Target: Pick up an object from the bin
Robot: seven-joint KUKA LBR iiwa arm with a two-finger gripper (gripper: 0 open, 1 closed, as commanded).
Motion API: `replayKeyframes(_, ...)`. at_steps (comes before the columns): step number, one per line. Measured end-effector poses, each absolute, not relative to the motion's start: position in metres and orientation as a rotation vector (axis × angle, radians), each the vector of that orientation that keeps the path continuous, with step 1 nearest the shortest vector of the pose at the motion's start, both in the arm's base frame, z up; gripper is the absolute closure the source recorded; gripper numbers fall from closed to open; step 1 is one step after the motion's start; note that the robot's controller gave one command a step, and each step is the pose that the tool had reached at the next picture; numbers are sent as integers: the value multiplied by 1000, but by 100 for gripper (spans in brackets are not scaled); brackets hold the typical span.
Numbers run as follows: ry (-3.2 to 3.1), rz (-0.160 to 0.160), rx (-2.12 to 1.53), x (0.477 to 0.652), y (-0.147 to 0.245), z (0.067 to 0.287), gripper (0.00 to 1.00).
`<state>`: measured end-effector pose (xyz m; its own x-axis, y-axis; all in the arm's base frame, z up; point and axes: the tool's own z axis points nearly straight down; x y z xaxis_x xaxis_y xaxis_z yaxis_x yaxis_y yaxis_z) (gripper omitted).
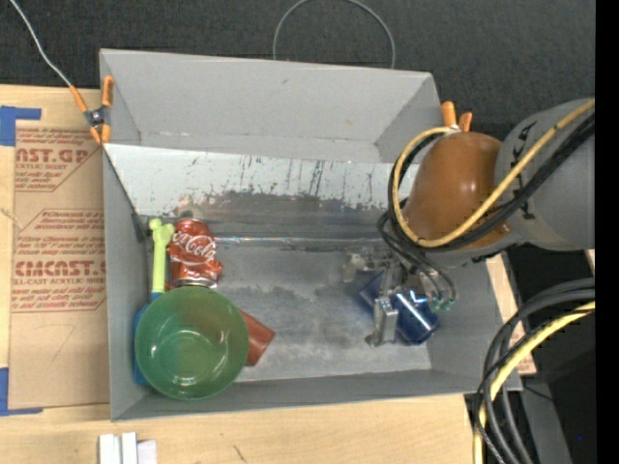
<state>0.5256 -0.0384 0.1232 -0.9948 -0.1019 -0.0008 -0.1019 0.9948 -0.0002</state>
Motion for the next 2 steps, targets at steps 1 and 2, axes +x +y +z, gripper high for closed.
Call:
replayKeyframes(1, 3101, 1, -498, 544, -49, 111, 0)
replayKeyframes(2, 3133, 3, -86, 525, -87, 75, 0)
